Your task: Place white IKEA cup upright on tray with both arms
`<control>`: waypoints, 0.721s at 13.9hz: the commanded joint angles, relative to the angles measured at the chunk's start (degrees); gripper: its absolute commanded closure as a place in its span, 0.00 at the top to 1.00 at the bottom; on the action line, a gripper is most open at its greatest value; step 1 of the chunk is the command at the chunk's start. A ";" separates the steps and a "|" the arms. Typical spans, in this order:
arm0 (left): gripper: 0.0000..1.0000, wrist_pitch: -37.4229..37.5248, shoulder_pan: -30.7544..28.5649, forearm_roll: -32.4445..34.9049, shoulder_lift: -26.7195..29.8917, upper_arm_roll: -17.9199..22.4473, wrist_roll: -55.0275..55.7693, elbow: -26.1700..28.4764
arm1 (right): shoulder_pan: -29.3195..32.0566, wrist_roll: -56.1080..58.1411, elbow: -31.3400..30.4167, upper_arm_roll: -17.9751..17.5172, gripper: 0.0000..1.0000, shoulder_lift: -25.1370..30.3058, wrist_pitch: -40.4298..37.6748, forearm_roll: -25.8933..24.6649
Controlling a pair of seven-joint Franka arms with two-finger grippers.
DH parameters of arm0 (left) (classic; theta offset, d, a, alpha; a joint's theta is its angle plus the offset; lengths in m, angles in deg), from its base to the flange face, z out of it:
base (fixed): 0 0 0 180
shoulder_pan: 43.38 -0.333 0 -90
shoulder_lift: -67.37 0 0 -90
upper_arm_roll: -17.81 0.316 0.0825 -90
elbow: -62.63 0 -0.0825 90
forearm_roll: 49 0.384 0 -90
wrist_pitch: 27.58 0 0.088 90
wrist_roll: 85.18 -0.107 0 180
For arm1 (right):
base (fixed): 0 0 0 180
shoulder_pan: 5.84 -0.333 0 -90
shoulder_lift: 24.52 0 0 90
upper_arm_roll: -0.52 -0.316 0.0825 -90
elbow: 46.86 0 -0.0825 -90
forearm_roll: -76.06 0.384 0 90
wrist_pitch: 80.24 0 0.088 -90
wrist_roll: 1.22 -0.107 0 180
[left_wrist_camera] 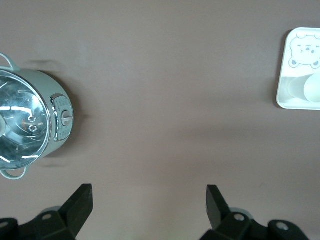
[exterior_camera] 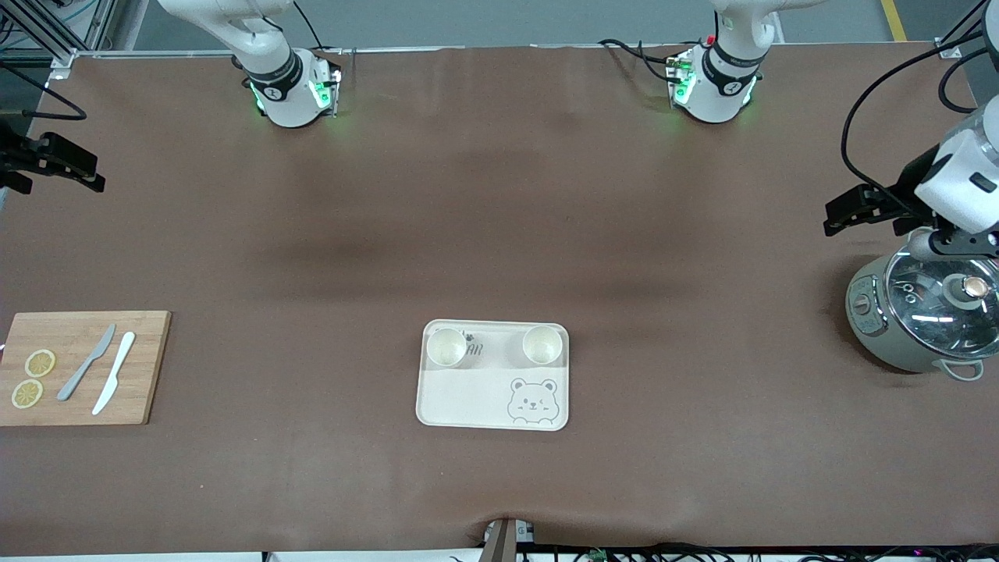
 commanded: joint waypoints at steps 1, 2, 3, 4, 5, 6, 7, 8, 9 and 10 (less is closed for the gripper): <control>1.00 0.26 -0.53 1.94 1.70 -0.68 -0.84 1.07 | 0.30 0.11 0.32 -0.47 1.00 0.51 -0.88 -0.56; 1.00 0.26 -0.62 1.86 1.78 -0.68 -0.84 1.07 | 0.21 0.11 0.32 -0.47 1.00 0.51 -0.79 -0.64; 1.00 0.26 -0.62 1.86 1.87 -0.68 -0.84 0.90 | 0.30 0.20 0.32 -0.47 1.00 0.51 -0.71 -0.64; 1.00 0.52 -0.62 1.86 1.78 -0.68 -1.01 0.72 | 0.30 0.11 0.32 -0.47 1.00 0.51 -0.53 -0.64; 1.00 0.78 -0.71 1.86 1.78 -0.51 -1.28 0.55 | 0.30 0.11 0.32 -0.47 1.00 0.51 -0.44 -0.73; 1.00 0.96 -0.62 2.03 1.87 -0.68 -1.37 0.46 | 0.56 0.20 0.32 -0.47 1.00 0.42 -0.36 -0.73; 1.00 0.96 -0.36 2.29 1.70 -0.77 -1.28 0.37 | 0.65 0.20 0.41 -0.38 1.00 0.42 -0.35 -0.73; 1.00 0.88 -0.27 2.29 1.52 -0.86 -1.19 0.37 | 0.56 0.20 0.41 -0.38 1.00 0.42 -0.27 -0.91; 1.00 0.87 -0.35 2.21 1.26 -0.86 -1.37 -0.15 | 0.48 0.20 0.41 -0.46 1.00 0.42 -0.27 -0.91; 1.00 0.96 -0.62 2.21 1.17 -0.77 -1.45 -0.42 | 0.39 0.20 0.41 -0.38 1.00 0.42 -0.27 -0.91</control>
